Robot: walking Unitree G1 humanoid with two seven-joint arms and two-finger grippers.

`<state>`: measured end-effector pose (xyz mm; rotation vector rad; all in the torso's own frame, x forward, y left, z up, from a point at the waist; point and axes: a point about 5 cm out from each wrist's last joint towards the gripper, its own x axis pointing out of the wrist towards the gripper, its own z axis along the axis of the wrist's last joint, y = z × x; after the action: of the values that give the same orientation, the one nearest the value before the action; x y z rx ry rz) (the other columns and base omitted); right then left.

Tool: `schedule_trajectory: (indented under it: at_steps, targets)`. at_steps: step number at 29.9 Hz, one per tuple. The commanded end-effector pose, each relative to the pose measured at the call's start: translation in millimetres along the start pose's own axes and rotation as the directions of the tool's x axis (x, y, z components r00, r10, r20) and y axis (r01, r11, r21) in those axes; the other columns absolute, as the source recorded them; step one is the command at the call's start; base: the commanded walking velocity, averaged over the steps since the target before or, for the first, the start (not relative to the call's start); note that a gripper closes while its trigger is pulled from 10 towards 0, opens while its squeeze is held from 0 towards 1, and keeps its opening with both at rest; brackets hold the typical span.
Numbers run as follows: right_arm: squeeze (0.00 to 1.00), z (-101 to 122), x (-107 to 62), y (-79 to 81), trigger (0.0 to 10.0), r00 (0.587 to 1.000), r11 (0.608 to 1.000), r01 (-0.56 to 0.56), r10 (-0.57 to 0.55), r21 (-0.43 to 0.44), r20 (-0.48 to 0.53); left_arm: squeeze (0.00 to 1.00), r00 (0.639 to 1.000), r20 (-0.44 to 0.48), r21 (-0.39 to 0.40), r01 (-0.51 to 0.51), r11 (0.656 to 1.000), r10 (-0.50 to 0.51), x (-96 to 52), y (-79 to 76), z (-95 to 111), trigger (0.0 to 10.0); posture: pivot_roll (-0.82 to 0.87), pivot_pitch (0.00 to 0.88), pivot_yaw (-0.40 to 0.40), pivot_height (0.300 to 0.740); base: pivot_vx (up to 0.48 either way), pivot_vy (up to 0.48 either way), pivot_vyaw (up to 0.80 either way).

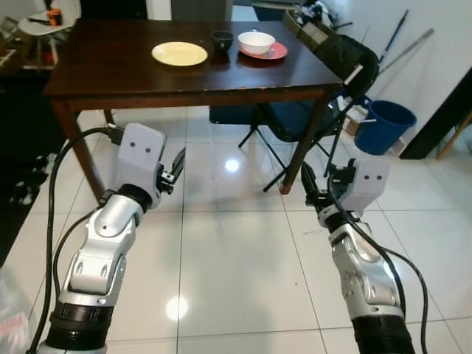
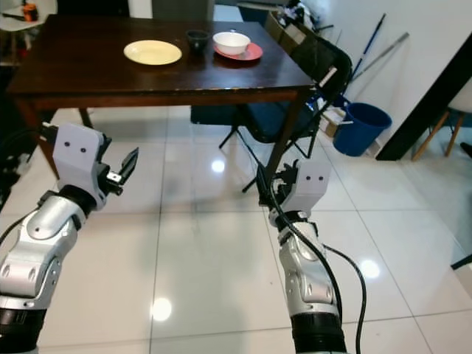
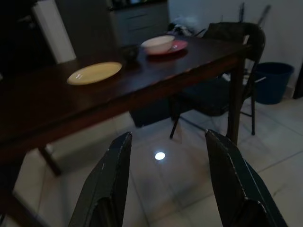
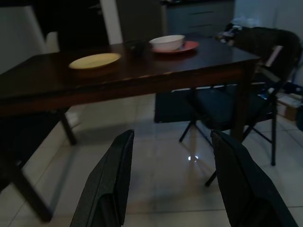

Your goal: Setting the table

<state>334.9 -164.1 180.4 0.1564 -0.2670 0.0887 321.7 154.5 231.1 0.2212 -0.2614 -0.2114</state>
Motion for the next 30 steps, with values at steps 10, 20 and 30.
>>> schedule_trajectory:
  at_steps: [10,20,30]
  targets:
    - [0.0,-4,-2.5,-1.3,10.0,0.999,1.0,-0.03,0.03,0.0,-0.023,0.0,1.0,-0.004,0.002,0.012,1.0,-0.012,-1.3,-5.1,-4,10.0,0.03,0.049,0.03,0.74,0.48,0.0,-0.37]
    - [0.0,-27,-6.2,57.0,10.0,0.951,0.955,-0.287,0.293,0.074,-0.101,0.0,0.971,-0.149,0.023,-0.184,0.983,0.186,-41.9,14.9,-41,10.0,0.09,0.039,-0.002,0.74,0.48,0.0,0.0]
    - [0.0,-32,0.4,68.7,10.0,0.931,0.937,-0.335,0.346,0.099,-0.117,0.0,0.944,-0.149,0.081,-0.285,0.955,0.294,-57.4,30.2,-41,10.0,0.16,0.055,-0.048,0.74,0.48,0.0,0.0]
